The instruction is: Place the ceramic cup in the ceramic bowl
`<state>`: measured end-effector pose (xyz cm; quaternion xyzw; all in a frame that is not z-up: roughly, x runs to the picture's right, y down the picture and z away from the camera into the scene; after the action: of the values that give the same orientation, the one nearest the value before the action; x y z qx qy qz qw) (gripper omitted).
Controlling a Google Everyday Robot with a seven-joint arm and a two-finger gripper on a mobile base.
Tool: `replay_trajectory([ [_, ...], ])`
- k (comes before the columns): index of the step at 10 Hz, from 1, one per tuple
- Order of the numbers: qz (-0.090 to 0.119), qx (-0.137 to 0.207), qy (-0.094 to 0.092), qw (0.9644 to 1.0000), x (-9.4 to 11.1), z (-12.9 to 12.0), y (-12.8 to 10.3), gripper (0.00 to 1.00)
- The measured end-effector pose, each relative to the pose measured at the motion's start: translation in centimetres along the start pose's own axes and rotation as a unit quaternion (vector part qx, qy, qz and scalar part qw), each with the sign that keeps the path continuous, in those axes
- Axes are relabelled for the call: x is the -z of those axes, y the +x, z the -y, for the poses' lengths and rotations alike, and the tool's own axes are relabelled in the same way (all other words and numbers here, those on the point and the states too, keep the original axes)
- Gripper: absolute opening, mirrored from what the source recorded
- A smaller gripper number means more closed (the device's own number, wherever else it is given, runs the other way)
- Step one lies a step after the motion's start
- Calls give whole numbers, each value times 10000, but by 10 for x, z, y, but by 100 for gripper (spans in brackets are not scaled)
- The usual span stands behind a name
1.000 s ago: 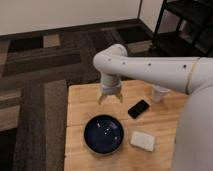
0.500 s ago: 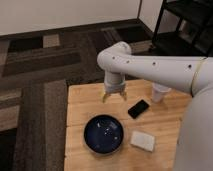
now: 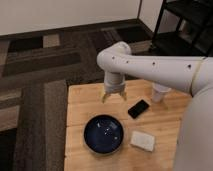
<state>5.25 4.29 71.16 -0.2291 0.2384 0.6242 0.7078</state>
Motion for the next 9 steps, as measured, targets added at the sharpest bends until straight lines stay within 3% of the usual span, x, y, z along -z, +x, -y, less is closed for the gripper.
replay_trajectory([
  [2,20,-5,352,9994,8,27,-6,65],
  [5,-18,276,631,9976,13,53,-21,65],
  [7,-292,807,607,9945,4,71,-22,65],
  [9,-594,1229,711,9881,-2,101,-22,65],
])
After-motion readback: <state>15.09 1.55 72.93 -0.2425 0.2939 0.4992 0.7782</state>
